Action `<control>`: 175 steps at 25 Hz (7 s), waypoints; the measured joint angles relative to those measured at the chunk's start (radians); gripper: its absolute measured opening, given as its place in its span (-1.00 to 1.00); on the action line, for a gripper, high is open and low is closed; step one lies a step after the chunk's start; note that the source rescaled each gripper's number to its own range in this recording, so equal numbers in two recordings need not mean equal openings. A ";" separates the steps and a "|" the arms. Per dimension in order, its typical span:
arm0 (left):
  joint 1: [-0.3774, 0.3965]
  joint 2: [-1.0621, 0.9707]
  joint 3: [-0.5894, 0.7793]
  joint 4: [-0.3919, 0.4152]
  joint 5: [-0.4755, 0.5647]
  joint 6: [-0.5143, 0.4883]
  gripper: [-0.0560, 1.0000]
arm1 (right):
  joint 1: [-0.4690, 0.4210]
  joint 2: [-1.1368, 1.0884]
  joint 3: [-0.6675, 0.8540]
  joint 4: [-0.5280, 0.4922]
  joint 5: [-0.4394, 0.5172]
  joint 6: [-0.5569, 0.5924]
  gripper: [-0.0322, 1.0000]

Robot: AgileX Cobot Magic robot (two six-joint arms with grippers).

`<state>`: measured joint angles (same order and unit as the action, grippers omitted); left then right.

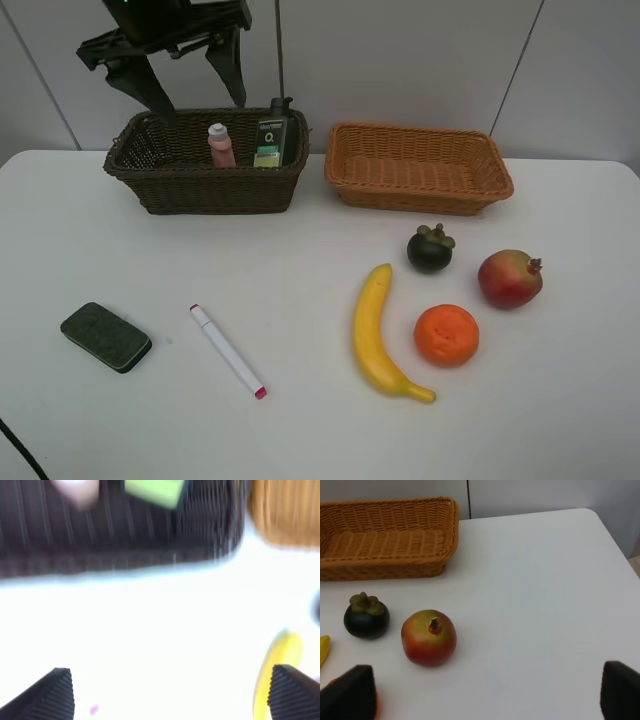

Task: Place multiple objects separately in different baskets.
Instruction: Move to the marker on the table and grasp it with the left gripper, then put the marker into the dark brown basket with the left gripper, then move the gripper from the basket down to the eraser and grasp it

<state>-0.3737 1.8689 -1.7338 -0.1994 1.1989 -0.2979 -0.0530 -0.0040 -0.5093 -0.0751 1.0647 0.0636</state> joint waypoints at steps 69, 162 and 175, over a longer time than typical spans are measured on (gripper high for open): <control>-0.280 0.098 0.532 -0.045 -0.343 -0.153 -0.89 | 0.000 0.000 0.000 0.000 0.000 -0.001 0.98; 0.259 -0.376 1.010 -0.067 -0.427 -0.451 1.00 | 0.000 0.000 0.000 0.000 0.000 -0.001 0.98; 0.259 -0.187 1.011 -0.076 -0.577 -0.456 1.00 | 0.000 0.000 0.000 0.000 0.000 -0.001 0.98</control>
<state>-0.1143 1.6822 -0.7232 -0.2756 0.6217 -0.7542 -0.0530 -0.0040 -0.5093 -0.0751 1.0647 0.0627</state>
